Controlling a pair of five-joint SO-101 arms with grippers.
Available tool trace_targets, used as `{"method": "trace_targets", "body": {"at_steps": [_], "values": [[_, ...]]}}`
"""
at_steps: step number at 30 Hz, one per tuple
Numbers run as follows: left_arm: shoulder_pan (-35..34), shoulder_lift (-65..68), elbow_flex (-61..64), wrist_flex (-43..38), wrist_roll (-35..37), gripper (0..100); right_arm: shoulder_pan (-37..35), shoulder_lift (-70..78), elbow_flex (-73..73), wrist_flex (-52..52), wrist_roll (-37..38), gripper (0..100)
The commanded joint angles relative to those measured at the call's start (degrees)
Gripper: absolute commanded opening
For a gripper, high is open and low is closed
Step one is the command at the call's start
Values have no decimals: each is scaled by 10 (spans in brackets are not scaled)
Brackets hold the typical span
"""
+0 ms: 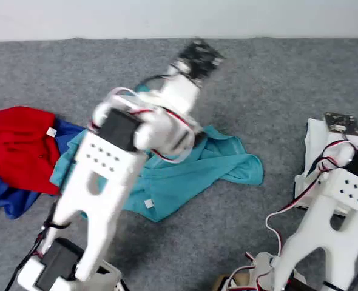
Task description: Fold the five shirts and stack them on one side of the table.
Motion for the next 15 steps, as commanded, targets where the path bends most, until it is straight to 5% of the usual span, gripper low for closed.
{"method": "trace_targets", "body": {"at_steps": [1,7,15], "values": [[-91,-4,-23,61,-45,235,-7,-22,-3,22,-4,14],[-241,-4,25,107,-142,235,-42,-18,-2,22,-5,14],[-404,-3,107,106,-242,235,-272,-6,-4,7,-69,24]]}}
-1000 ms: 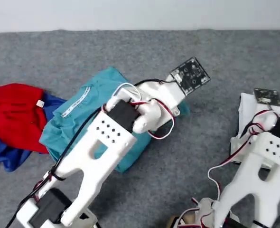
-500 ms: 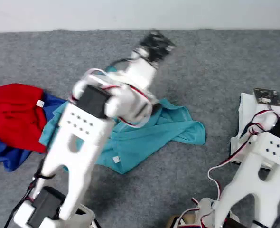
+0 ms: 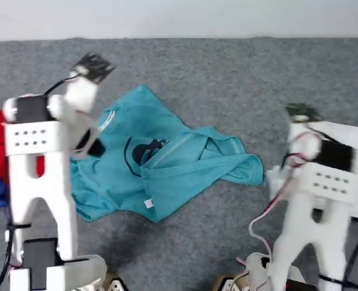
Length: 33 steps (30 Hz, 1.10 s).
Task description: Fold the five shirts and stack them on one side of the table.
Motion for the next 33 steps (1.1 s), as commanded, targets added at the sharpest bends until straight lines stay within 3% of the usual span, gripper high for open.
{"method": "trace_targets", "body": {"at_steps": [1,6,16,24,33], "values": [[-69,-7,2,14,-19,235,-109,5,-5,3,-50,46],[-152,-8,2,14,-19,235,-232,103,-64,-2,-84,218],[-266,-8,3,14,-6,235,-428,395,-396,2,-96,201],[-308,-8,2,13,0,235,-523,597,-616,22,-138,202],[-326,-8,2,13,0,235,-554,684,-656,22,-113,202]]}}
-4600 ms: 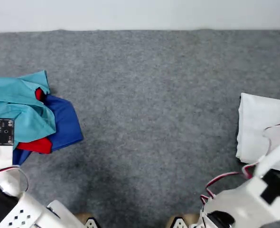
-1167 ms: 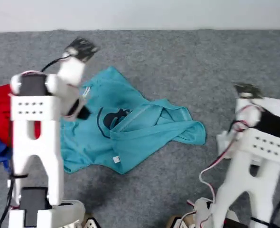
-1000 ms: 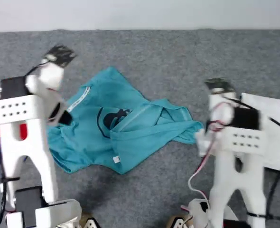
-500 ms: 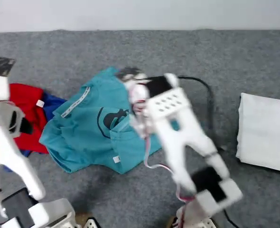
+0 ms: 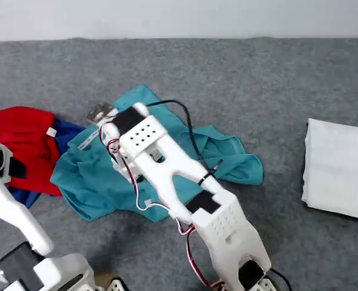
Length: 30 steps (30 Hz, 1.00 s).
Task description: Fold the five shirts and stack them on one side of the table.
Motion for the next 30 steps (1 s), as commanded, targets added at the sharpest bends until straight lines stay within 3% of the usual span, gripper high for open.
{"method": "trace_targets", "body": {"at_steps": [1,14,18,19,30], "values": [[-4,-8,-3,13,6,235,-8,-3,-29,22,8,202],[0,-8,0,2,6,235,5,59,-32,22,13,195],[0,-8,0,2,6,235,13,51,-33,22,69,47],[0,-8,0,2,6,235,17,44,-33,22,74,6],[13,-8,0,4,4,235,87,-115,23,25,104,10]]}}
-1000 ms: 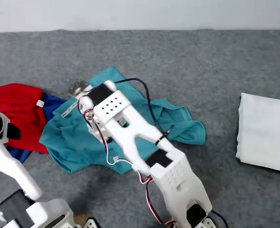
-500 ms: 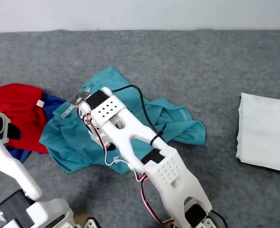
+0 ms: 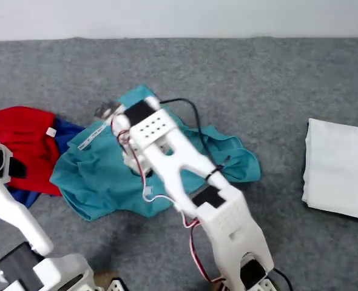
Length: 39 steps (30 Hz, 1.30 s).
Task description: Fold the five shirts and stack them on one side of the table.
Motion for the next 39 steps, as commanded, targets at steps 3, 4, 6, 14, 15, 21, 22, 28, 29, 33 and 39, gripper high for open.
{"method": "trace_targets", "body": {"at_steps": [3,4,6,14,15,21,22,28,29,33,39], "values": [[27,-8,-2,4,4,235,58,-162,65,25,10,9],[34,-8,-2,4,4,235,67,-190,85,25,11,9],[49,-8,-3,4,3,235,87,-247,126,25,11,9],[110,-4,16,15,-64,235,187,-473,319,24,27,9],[118,-4,27,15,-80,235,200,-498,345,24,42,9],[165,-3,112,15,-152,235,315,-597,463,22,84,9],[176,-3,126,15,-165,235,329,-607,478,22,89,9],[259,-3,216,13,-240,239,351,-631,529,22,89,9],[271,-3,225,13,-249,239,351,-631,532,22,88,9],[296,-2,246,-36,-255,259,354,-631,534,22,88,9],[311,-1,284,-178,-202,287,355,-631,534,21,88,9]]}}
